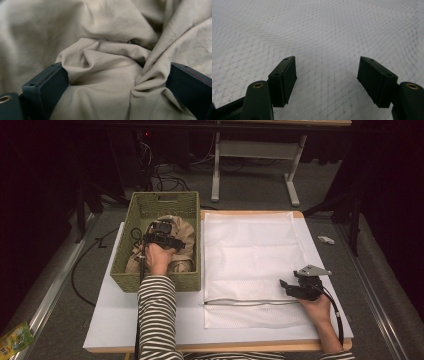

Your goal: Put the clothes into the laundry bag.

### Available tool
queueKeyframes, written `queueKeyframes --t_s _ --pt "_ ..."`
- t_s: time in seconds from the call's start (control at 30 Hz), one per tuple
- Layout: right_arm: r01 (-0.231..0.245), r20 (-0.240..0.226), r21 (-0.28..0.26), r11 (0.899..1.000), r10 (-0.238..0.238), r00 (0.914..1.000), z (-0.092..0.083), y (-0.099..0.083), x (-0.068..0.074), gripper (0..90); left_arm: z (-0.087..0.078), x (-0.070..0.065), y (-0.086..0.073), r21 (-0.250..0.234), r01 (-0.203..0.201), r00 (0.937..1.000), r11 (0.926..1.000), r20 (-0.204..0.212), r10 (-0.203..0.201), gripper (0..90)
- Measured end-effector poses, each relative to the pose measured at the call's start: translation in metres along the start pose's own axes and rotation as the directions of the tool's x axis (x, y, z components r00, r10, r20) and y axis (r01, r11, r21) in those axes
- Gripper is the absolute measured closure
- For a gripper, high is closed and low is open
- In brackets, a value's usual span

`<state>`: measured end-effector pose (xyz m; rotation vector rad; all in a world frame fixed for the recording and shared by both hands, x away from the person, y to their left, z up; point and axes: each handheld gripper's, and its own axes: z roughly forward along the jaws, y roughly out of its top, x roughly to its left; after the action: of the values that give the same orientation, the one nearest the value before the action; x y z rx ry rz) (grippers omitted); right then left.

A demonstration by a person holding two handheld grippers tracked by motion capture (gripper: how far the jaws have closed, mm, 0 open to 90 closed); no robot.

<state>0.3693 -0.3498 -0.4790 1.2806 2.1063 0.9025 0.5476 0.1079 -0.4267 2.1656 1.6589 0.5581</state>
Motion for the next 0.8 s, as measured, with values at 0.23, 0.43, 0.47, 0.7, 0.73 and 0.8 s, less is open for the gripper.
queueKeyframes --t_s 0.23,0.43,0.47,0.7,0.73,0.8 --pt "0.007 0.001 0.000 1.000 -0.007 1.0000 0.000 0.000 0.000 31.4 0.021 -0.007 -0.004 0.103 0.007 1.0000 0.9946 -0.007 -0.007 0.8" --pt "0.009 0.001 -0.004 1.000 -0.009 1.0000 0.000 0.000 0.000 31.4 0.027 -0.007 -0.006 0.151 0.061 0.9969 0.9867 0.041 -0.067 0.8" --pt "0.009 0.001 -0.004 1.000 -0.009 1.0000 0.000 0.000 0.000 31.4 0.028 -0.008 -0.007 0.154 0.068 0.9958 0.9858 0.049 -0.076 0.8" --pt "0.009 0.006 0.003 1.000 -0.009 0.9999 0.000 0.000 0.002 31.4 0.027 -0.012 -0.006 0.191 0.072 0.9937 0.9789 0.071 -0.087 4.1" --pt "0.009 0.006 0.003 1.000 -0.009 0.9999 0.000 0.000 0.002 31.4 0.027 -0.012 -0.006 0.191 0.072 0.9937 0.9789 0.071 -0.087 5.2" --pt "0.011 0.006 0.003 1.000 -0.011 0.9999 0.000 0.000 0.002 31.4 0.026 -0.013 -0.006 0.197 0.067 0.9944 0.9781 0.068 -0.082 6.2"
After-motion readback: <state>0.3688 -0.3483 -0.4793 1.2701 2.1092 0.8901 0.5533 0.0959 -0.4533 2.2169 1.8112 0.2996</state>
